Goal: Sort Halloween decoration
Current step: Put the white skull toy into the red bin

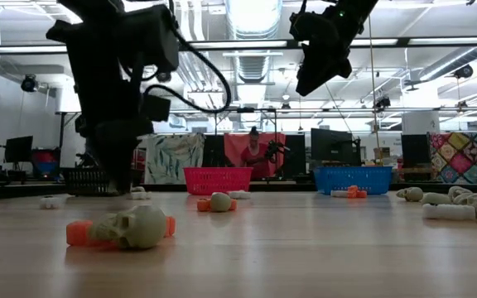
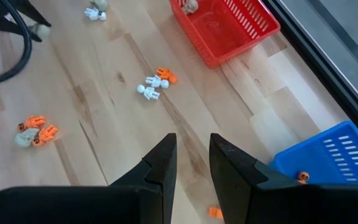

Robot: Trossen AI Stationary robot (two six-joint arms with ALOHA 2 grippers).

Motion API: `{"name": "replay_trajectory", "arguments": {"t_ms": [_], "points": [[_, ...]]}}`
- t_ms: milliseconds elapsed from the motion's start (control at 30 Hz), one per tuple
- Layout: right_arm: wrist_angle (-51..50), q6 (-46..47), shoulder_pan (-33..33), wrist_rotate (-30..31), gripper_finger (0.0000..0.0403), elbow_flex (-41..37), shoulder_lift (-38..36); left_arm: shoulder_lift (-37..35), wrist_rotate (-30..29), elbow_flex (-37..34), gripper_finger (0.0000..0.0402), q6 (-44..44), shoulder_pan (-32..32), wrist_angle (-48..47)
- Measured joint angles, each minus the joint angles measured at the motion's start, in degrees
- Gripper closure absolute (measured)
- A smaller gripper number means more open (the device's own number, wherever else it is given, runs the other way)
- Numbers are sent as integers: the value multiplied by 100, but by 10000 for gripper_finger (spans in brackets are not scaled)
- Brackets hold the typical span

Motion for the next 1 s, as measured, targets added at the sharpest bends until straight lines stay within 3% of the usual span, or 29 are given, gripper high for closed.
{"name": "replay_trajectory", "arguments": {"t_ms": [300, 567, 800, 1000], "points": [[-212, 4, 291, -8, 319, 0, -120, -1028, 8, 3, 349, 1038, 180, 100], [-304, 26, 585, -9, 319, -2, -187, -1661, 448, 7, 350, 2560, 987, 974], [-297, 30, 780, -9, 319, -2, -232, -1498, 1862, 72, 350, 3702, 2167, 1902], [-290, 32, 820, -7, 319, -2, -234, -815, 2081, 825, 350, 4615, 2950, 1566]]}}
